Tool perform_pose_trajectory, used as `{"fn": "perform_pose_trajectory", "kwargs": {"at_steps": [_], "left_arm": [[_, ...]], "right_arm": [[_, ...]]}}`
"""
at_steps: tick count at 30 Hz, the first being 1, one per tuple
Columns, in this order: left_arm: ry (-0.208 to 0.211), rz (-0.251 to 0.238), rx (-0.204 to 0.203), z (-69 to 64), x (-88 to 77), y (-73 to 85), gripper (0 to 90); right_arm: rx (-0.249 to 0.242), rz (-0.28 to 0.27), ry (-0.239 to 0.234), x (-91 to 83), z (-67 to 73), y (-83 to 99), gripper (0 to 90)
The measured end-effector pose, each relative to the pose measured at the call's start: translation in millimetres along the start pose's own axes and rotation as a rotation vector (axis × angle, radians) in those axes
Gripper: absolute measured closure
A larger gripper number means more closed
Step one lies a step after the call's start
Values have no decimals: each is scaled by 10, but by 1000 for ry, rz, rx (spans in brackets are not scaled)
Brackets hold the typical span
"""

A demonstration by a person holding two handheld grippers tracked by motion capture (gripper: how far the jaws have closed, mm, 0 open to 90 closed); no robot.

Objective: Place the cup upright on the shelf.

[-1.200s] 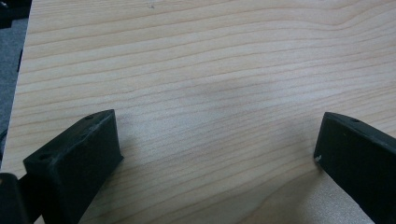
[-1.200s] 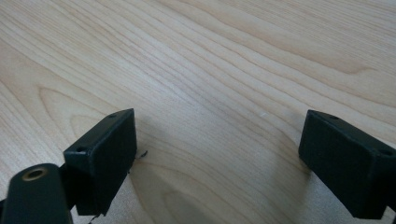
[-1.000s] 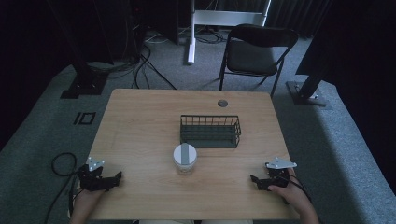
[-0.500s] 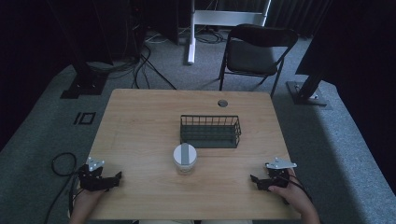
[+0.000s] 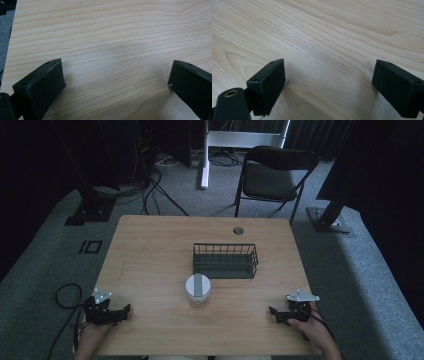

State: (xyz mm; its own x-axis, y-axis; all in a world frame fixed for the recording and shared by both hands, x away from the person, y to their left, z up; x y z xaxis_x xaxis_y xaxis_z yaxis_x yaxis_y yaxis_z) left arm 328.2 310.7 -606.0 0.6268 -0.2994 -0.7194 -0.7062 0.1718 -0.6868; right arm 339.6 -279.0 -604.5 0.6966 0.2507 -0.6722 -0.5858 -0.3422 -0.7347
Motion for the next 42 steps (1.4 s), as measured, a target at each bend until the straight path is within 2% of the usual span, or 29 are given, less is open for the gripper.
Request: {"fn": "perform_pose_trajectory", "kwargs": {"at_steps": [18, 30, 42], "left_arm": [[0, 0, 0, 0, 0, 0, 5], [0, -1, -1, 0, 0, -1, 5], [0, -1, -1, 0, 0, -1, 5]], "right_arm": [[-41, -35, -60, 22, 241, -169, 110], [-82, -50, -86, 67, 415, -281, 110], [-99, -68, -111, 123, 601, -377, 110]]}}
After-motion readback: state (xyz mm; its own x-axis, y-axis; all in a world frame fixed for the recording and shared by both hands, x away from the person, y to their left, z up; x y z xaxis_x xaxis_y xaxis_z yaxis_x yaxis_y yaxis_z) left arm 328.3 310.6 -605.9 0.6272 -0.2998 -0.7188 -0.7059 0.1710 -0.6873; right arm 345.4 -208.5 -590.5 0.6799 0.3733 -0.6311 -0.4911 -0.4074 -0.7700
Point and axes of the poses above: each handheld gripper's, and its own axes: x roughly forward along the jaws, y roughly out of its underside, z roughly to its left, the point moved 8 cm from there along x, roughly forward along the jaws, and after that the axes turned 9 degrees about y, right-handed, at the moved point
